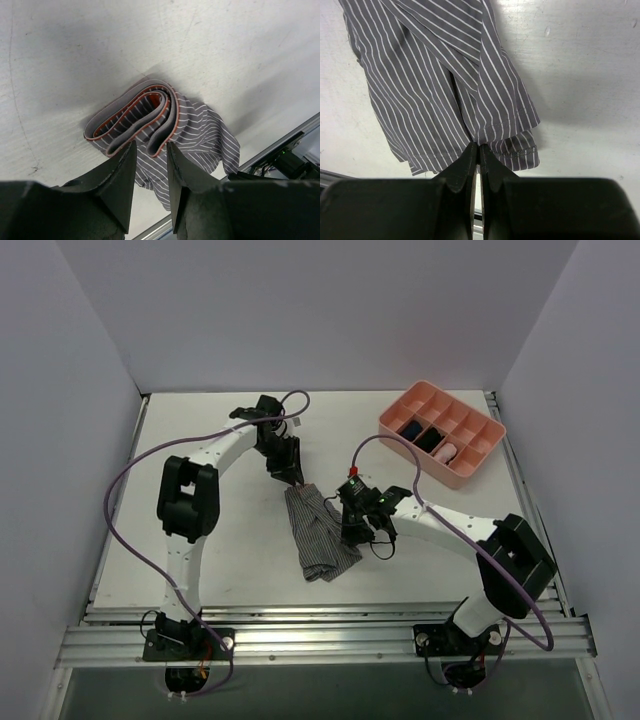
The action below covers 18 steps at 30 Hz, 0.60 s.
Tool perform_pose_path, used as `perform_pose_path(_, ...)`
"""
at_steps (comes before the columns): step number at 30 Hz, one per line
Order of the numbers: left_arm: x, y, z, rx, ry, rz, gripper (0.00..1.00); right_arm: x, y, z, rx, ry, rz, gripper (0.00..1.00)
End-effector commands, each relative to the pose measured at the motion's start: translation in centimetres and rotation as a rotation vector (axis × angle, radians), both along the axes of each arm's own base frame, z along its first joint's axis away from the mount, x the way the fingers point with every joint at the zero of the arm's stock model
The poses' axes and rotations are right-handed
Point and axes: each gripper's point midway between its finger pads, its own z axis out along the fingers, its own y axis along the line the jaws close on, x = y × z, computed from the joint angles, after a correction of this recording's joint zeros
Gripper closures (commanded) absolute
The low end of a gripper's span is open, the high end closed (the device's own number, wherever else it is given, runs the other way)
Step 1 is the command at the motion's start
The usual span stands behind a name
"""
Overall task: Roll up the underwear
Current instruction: Fold the underwear
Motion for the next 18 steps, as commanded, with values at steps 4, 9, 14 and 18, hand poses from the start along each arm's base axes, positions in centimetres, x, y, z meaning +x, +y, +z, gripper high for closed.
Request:
perform_pose_path(4,0.9,-1.2,3.6,-0.094,-0.156,-0.113,0.61,-0.6,-0.8,0.8,-0.016,-0.012,-0.009,1.0)
perform_pose_path(9,0.5,-1.9,3.7,-0.129,-0.154,-0.138,0.61,-0.5,-0.7,0.8,-0.018,-0.014,-0.002,1.0)
perform_pose_path(14,-0.3,-1.7,2.5,-0.103,-0.126,-0.153,0.62,-0.5,-0.5,0.7,-0.014,-0.01,-0.003,1.0)
perform_pose_path(18,-0.7,-2.4,2.1,-0.12,-0.117,-0.171,0.62,-0.5,-0.5,0.5,-0.018,-0.007,0.002,1.0)
